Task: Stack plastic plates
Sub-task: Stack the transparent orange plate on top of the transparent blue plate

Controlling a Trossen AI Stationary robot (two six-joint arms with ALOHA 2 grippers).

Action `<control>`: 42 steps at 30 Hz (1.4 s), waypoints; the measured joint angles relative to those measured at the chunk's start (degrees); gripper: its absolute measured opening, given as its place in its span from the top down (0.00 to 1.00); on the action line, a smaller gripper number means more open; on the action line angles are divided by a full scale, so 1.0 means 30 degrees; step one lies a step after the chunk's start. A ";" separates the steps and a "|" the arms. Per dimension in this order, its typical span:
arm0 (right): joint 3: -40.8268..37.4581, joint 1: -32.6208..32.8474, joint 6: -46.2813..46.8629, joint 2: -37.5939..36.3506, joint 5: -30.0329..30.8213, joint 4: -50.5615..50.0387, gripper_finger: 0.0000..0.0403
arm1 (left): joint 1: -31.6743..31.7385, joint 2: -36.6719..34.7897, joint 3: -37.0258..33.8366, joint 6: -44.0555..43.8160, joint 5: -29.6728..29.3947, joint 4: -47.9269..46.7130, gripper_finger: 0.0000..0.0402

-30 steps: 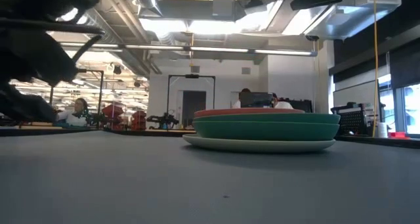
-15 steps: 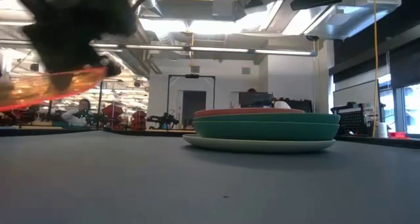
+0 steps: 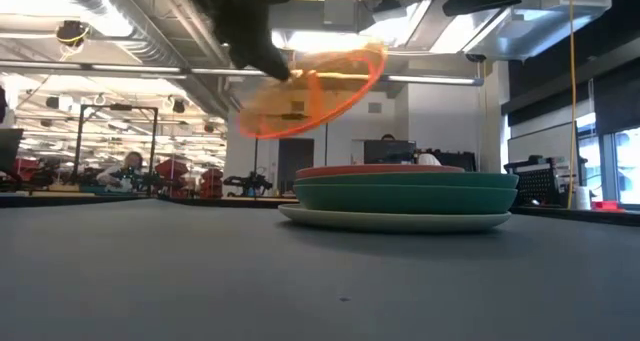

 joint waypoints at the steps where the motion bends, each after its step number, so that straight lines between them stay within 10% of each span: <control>1: 0.0000 0.0000 0.0000 0.0000 0.0000 0.0000 0.55 | 0.0328 0.0007 0.0000 0.0009 -0.0164 0.0478 0.99; 32: 0.0000 0.0007 0.0000 -0.0006 -0.0007 -0.0248 0.55 | 0.3755 0.4969 0.0008 0.2501 -0.0042 0.6703 0.99; 42: 0.0000 0.0007 0.0006 0.0000 -0.0007 -0.0262 0.55 | 0.3755 0.4791 -0.0006 0.2013 -0.0027 0.6480 0.73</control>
